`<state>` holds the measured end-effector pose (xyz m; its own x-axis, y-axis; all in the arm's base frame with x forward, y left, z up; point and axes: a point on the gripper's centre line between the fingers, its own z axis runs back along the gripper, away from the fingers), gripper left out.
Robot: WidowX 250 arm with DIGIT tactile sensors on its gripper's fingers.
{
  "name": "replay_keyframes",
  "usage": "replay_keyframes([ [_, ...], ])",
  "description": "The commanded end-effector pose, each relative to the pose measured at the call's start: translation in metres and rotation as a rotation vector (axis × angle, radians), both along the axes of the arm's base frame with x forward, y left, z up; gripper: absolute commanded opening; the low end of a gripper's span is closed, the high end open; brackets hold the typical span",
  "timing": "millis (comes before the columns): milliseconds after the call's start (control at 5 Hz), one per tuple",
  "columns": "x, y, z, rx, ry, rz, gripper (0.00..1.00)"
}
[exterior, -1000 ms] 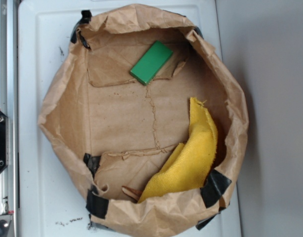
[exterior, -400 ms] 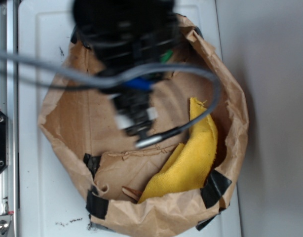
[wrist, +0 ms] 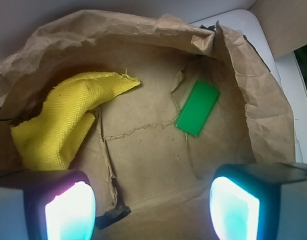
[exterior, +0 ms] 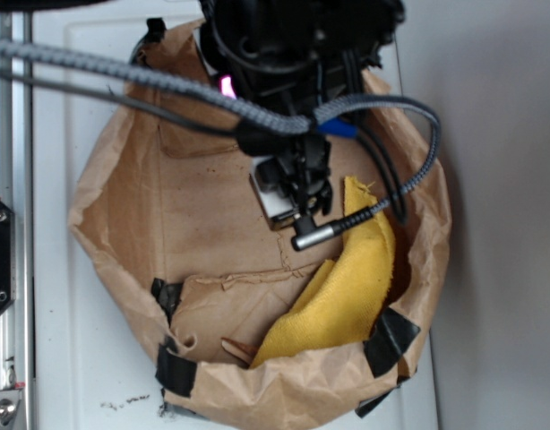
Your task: Grab the green block.
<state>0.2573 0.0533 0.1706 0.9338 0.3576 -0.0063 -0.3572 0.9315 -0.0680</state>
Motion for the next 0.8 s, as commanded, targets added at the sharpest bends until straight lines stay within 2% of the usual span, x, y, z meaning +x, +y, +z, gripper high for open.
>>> replay_keyframes([
  [0, 0.011, 0.026, -0.019, 0.005, -0.109, 0.102, 1.00],
  [400, 0.029, 0.032, -0.072, 0.162, -0.065, 0.166, 1.00],
  [600, 0.028, 0.043, -0.077, 0.191, -0.084, 0.181, 1.00],
])
